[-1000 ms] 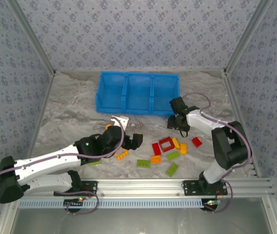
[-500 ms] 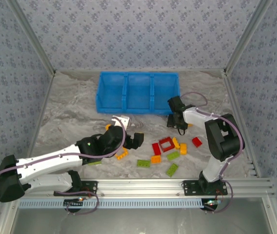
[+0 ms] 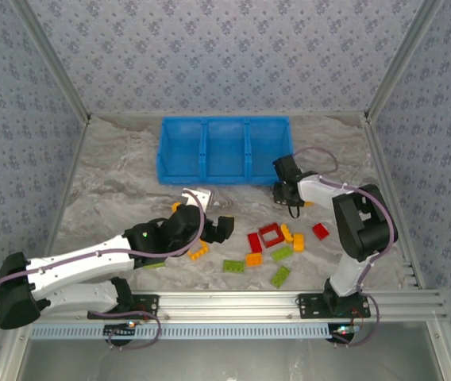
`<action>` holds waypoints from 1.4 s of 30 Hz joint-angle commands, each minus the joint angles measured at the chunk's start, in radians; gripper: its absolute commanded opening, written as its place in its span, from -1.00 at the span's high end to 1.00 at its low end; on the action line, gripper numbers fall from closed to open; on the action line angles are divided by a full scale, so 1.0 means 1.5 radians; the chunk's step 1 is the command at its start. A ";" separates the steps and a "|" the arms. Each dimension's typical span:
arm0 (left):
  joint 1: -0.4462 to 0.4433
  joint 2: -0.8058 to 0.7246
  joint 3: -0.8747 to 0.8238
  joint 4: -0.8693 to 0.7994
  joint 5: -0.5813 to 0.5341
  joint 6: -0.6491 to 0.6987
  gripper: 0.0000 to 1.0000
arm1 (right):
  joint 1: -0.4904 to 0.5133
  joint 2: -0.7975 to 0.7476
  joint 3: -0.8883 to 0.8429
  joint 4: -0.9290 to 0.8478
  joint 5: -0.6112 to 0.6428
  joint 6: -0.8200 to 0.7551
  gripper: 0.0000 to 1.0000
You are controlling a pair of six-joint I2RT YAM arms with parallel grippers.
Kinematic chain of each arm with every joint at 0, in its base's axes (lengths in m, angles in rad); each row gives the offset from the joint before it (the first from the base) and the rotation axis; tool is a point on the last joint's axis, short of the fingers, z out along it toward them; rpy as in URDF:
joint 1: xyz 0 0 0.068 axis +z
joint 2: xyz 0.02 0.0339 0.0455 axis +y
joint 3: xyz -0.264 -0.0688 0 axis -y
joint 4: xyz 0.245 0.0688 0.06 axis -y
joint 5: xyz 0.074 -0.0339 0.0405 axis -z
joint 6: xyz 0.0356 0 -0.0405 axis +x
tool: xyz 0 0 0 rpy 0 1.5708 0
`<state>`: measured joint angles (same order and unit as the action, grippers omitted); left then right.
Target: Sort the legos into containers by color
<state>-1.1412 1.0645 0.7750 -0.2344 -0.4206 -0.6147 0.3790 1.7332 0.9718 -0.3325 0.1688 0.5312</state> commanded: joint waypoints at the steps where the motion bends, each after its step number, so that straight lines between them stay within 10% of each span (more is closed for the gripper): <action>1: -0.006 -0.002 0.011 0.003 -0.016 -0.001 -0.98 | 0.011 -0.049 -0.020 -0.006 0.025 0.003 0.50; 11: -0.009 -0.001 0.011 0.008 -0.017 0.002 -0.98 | 0.007 -0.138 -0.104 0.060 0.044 -0.024 -0.20; 42: -0.015 -0.028 0.002 -0.010 -0.044 0.012 -0.98 | 0.009 0.036 -0.121 0.307 0.089 -0.011 0.22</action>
<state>-1.1542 1.0489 0.7750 -0.2363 -0.4614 -0.6113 0.3931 1.7508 0.8021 0.1379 0.3103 0.5003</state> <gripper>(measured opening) 0.989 0.407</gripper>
